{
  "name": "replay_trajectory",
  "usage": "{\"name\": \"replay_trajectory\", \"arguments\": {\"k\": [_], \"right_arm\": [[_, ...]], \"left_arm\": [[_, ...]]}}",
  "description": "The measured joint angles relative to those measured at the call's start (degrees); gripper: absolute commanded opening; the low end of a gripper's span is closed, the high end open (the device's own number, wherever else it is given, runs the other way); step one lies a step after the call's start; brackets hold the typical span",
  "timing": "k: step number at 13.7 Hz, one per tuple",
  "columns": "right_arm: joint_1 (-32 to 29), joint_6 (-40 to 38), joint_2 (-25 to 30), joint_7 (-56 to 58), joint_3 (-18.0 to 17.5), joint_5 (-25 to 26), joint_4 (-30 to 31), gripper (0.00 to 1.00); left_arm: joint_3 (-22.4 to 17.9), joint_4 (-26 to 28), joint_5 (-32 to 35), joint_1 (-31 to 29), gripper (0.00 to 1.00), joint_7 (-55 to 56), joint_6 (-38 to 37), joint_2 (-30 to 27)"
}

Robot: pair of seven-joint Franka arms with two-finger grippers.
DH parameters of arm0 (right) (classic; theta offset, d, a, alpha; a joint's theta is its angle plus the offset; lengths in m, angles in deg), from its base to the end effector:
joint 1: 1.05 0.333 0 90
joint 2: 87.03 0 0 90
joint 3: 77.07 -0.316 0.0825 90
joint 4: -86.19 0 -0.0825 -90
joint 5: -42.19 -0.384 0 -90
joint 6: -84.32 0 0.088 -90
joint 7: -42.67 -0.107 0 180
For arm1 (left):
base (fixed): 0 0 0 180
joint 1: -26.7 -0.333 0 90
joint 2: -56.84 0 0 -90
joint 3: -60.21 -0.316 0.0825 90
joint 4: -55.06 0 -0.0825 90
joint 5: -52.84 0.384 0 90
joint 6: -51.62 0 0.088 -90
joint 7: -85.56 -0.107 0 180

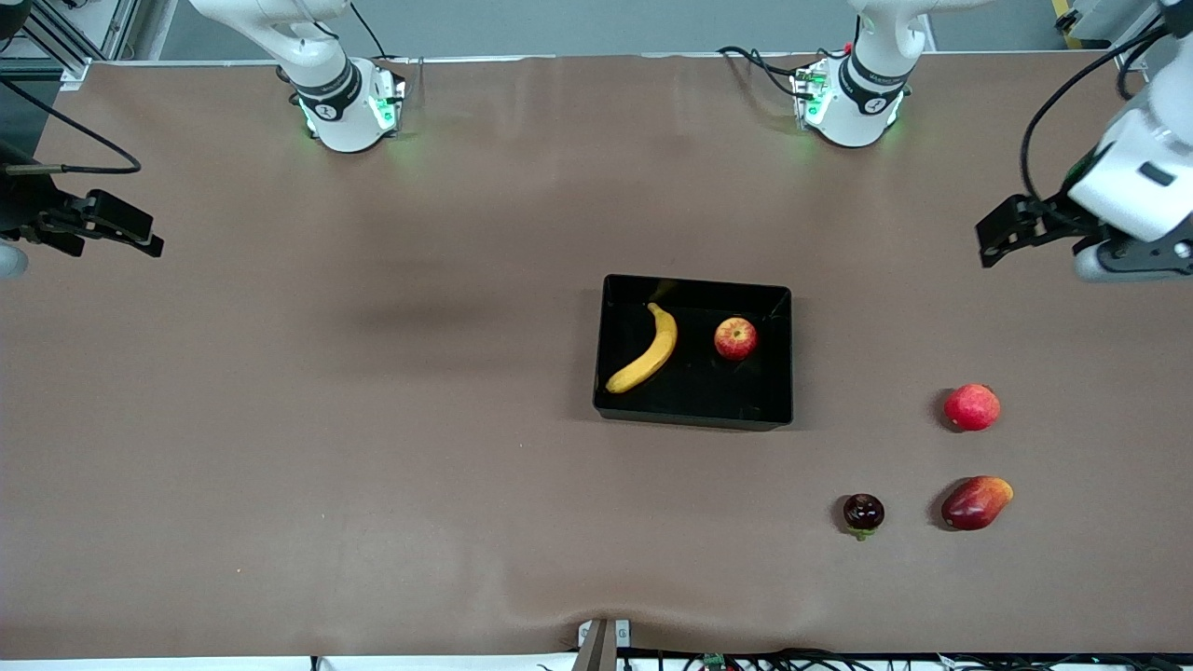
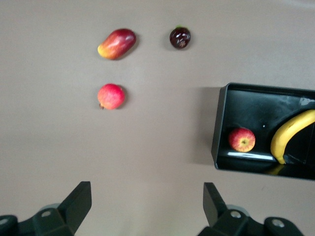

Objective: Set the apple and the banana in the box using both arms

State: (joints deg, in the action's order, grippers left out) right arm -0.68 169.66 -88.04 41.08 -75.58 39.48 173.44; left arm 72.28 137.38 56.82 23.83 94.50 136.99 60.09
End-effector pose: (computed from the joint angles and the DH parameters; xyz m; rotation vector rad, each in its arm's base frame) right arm 0.5518 -0.0053 0.6304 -3.0933 0.0691 0.0791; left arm 0.5586 -0.0785 0.6493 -3.0845 -0.0020 -0.0105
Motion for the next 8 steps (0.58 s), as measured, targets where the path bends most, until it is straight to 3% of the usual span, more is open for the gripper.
{"name": "replay_trajectory", "arguments": {"k": [5, 8], "right_arm": [[0.0, 0.0, -0.02, 0.0, 0.0, 0.0, 0.0, 1.0], [0.0, 0.0, -0.03, 0.0, 0.0, 0.0, 0.0, 1.0]], "left_arm": [[-1.64, 7.4, -0.63, 0.71, 1.0, -0.3, -0.07, -7.19], [-1.92, 8.69, -1.51, 1.12, 1.0, -0.27, -0.03, -8.68]]}}
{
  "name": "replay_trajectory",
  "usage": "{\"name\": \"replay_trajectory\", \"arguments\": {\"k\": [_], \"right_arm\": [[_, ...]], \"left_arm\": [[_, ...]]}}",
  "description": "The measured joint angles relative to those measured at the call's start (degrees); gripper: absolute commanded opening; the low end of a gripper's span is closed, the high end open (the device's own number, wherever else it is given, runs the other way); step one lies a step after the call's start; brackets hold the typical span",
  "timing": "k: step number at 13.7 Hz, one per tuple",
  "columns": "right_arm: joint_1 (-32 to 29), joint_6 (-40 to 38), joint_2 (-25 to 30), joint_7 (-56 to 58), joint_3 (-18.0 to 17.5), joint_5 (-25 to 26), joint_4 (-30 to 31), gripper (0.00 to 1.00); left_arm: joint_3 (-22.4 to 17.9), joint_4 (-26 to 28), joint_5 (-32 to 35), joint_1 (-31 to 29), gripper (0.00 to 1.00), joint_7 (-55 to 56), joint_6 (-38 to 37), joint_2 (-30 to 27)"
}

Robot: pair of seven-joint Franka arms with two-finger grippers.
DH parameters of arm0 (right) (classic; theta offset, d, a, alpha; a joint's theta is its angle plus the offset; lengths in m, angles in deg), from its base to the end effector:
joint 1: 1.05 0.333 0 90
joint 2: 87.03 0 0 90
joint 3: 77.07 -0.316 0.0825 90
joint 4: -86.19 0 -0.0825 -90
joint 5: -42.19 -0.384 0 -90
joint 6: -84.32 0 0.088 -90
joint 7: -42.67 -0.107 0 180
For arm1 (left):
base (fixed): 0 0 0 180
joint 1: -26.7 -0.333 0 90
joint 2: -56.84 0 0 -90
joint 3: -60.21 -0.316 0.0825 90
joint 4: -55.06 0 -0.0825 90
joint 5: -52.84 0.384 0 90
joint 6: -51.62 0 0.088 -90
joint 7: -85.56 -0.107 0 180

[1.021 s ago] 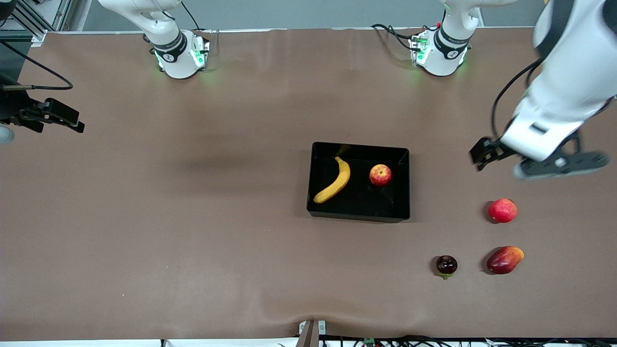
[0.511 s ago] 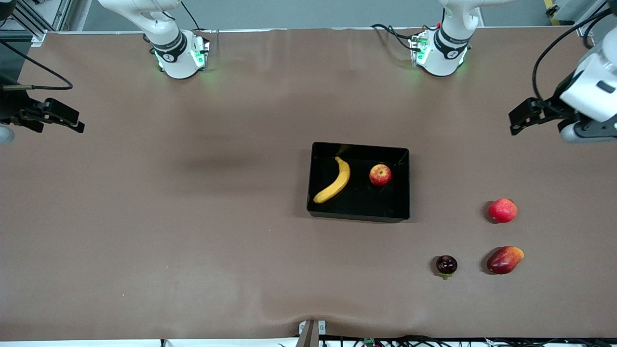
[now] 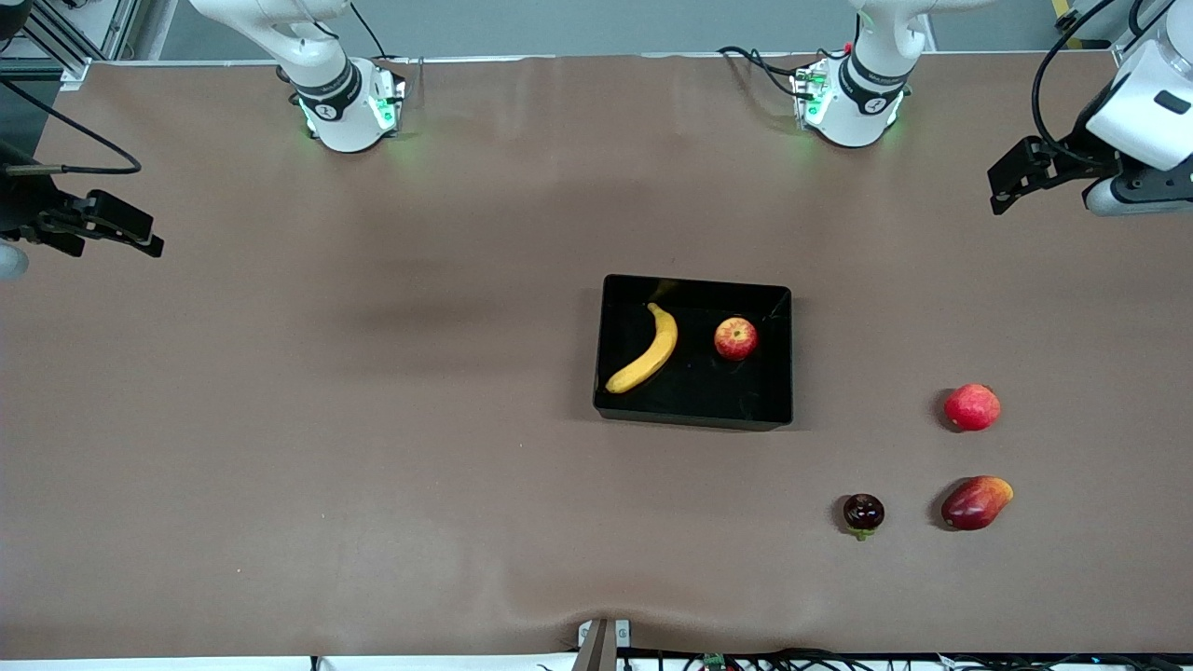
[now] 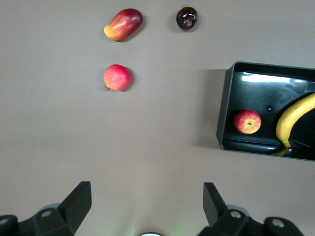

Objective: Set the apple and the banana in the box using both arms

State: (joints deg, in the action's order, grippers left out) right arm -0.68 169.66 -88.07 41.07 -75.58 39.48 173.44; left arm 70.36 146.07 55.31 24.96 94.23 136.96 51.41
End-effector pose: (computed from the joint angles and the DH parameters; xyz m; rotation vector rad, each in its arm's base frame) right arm 0.5520 -0.0053 0.6301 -3.0932 0.0694 0.0800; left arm 0.5112 -0.0757 0.6592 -3.0817 -0.0135 -0.0050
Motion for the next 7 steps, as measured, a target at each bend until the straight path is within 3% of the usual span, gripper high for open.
{"name": "replay_trajectory", "arguments": {"k": [4, 7], "right_arm": [[0.0, 0.0, -0.01, 0.0, 0.01, 0.0, 0.0, 1.0], [0.0, 0.0, -0.01, 0.0, 0.01, 0.0, 0.0, 1.0]], "left_arm": [[-3.83, -0.03, -2.14, 0.23, 1.0, -1.57, 0.14, -0.3], [-4.06, -0.15, -2.18, 0.74, 1.0, -1.72, 0.14, -0.4]]}}
